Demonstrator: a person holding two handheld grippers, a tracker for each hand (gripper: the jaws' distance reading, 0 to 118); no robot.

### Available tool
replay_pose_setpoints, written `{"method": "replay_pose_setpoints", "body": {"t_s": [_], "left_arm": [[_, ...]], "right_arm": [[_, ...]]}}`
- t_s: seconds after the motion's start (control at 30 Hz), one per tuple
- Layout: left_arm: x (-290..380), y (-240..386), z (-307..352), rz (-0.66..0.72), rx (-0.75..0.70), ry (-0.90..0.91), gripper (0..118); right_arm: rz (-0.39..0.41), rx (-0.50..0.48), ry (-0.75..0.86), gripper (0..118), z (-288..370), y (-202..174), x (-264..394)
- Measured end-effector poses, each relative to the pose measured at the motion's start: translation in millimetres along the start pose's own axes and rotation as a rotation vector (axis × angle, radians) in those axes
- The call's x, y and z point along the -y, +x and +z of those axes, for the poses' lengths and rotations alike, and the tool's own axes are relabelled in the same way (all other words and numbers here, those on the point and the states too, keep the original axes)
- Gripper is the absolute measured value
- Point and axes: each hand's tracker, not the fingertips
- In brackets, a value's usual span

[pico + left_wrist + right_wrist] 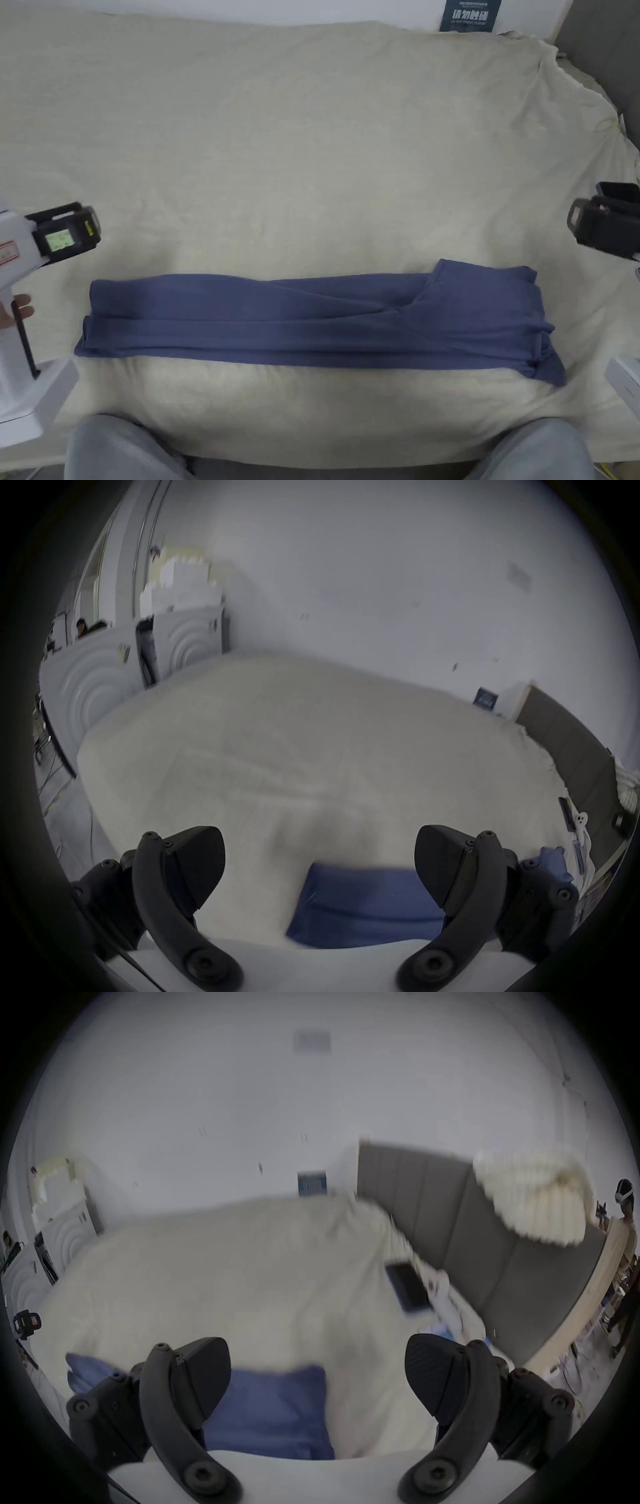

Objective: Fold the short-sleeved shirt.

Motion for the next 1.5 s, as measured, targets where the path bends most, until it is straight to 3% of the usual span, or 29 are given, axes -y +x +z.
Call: {"method": "replay_pose_setpoints", "body": {"t_s": [0.07, 0.2, 0.3, 0.37, 0.4, 0.43, 0.47, 0.5, 1.0, 1.07, 1.1, 1.13, 1.23, 1.27, 1.37, 1.5], "left_arm": [[0, 23, 12, -0.024, 0.036, 0.095, 113], [15, 64, 25, -0.104, 0.059, 0.269, 106], [28, 89, 31, -0.183, 0.067, 0.305, 70], [32, 95, 33, -0.171, 0.109, 0.292, 42], [33, 97, 34, -0.151, 0.139, 0.276, 30], [36, 98, 34, -0.136, 0.161, 0.266, 10], [39, 99, 35, -0.137, 0.154, 0.271, 0], [42, 99, 33, -0.140, 0.148, 0.275, 0], [49, 88, 28, -0.162, 0.184, 0.225, 0], [40, 75, 24, -0.121, 0.254, 0.160, 0], [36, 66, 21, -0.067, 0.288, 0.137, 8], [31, 53, 16, 0.003, 0.312, 0.098, 29], [13, 20, 1, 0.156, 0.384, -0.051, 111], [10, 8, -6, 0.164, 0.386, -0.095, 118], [4, -26, -24, 0.152, 0.422, -0.181, 118], [10, -78, -59, 0.301, 0.500, -0.417, 118]], "right_arm": [[-0.004, -0.024, 0.115, 115, 12, -15, -4], [0.066, -0.063, 0.234, 116, 24, -44, 4], [0.093, -0.072, 0.252, 112, 27, -62, 14], [0.082, -0.077, 0.258, 94, 30, -70, 21], [0.064, -0.095, 0.253, 76, 28, -70, 25], [0.045, -0.116, 0.253, 43, 29, -71, 29], [0.044, -0.121, 0.241, 16, 28, -74, 30], [0.045, -0.121, 0.232, 1, 26, -75, 31], [0.028, -0.155, 0.176, 0, 20, -91, 41], [0.028, -0.164, 0.161, 0, 18, -93, 40], [0.027, -0.168, 0.151, 0, 17, -94, 40], [0.024, -0.170, 0.145, 0, 15, -94, 40], [0.021, -0.170, 0.134, 0, 14, -96, 41], [0.024, -0.167, 0.133, 0, 14, -97, 41], [0.038, -0.164, 0.122, 0, 12, -100, 41], [0.039, -0.165, 0.103, 0, 7, -102, 43]]}}
